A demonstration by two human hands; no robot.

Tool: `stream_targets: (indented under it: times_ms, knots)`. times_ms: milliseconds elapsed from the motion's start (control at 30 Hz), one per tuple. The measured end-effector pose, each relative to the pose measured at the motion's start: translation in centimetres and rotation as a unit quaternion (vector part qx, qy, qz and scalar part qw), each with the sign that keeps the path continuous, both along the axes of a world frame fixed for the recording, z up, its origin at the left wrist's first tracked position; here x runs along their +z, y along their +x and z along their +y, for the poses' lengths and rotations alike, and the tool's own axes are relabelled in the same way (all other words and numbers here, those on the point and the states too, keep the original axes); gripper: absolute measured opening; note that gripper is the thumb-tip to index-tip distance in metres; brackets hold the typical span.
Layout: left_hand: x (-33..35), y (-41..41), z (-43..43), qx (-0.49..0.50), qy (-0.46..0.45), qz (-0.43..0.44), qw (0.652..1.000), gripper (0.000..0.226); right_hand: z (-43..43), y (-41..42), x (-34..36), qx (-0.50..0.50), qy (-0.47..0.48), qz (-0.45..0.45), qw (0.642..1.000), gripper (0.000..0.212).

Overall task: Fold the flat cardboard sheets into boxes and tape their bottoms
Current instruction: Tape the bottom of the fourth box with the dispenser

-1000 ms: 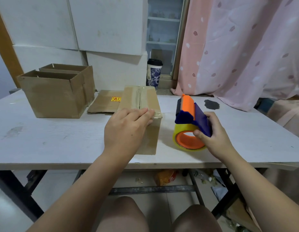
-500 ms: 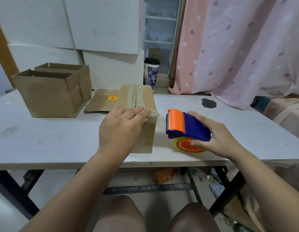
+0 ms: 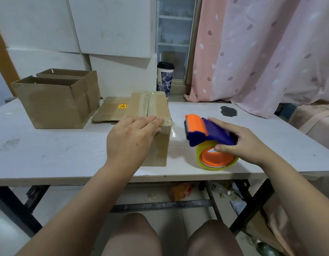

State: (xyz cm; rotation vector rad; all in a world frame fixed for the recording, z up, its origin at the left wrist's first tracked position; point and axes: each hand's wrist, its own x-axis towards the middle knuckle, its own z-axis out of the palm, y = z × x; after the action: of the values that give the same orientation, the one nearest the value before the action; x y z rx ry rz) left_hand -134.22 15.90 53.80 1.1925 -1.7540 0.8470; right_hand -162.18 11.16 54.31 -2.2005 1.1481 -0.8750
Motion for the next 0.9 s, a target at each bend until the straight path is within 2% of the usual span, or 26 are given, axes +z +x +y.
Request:
stream_targets:
  times_ms: [67, 233, 300, 433, 500, 567, 633, 767, 900]
  knots:
    - [-0.1, -0.1, -0.1, 0.005, 0.012, 0.003, 1.000, 0.014, -0.1, 0.5, 0.3, -0.014, -0.026, 0.061, 0.998, 0.076]
    - [-0.2, 0.0, -0.1, 0.020, 0.027, -0.023, 0.999, 0.018, -0.5, 2.0, 3.0, -0.004, -0.034, 0.151, 0.988, 0.066]
    - [-0.2, -0.1, 0.1, 0.026, 0.051, -0.041, 0.998, 0.028, -0.7, 2.2, 4.5, 0.003, -0.042, 0.193, 0.980, 0.062]
    - [-0.3, -1.4, 0.5, 0.068, 0.133, -0.044, 0.988, 0.063, -1.1, 2.4, 6.8, 0.007, -0.028, 0.263, 0.964, 0.063]
    - [-0.2, -2.5, 0.5, 0.091, 0.142, -0.053, 0.984, 0.069, -1.1, 2.6, 7.6, 0.009, -0.020, 0.281, 0.960, 0.061]
    - [-0.4, -3.4, 0.3, 0.086, 0.119, -0.067, 0.987, 0.066, -1.1, 2.9, 8.2, 0.004, -0.024, 0.297, 0.955, 0.063]
    - [-0.7, -4.0, -0.2, 0.041, 0.084, -0.064, 0.994, 0.057, -1.0, 3.3, 8.9, -0.005, -0.032, 0.316, 0.948, 0.064]
    - [-1.5, -4.3, -0.9, -0.008, 0.022, -0.011, 1.000, 0.036, -0.9, 3.8, 9.9, -0.006, -0.032, 0.344, 0.939, 0.063]
    - [-1.2, -4.3, -0.9, -0.017, 0.029, 0.004, 0.999, 0.030, -1.3, 4.3, 10.9, 0.004, -0.008, 0.359, 0.933, 0.061]
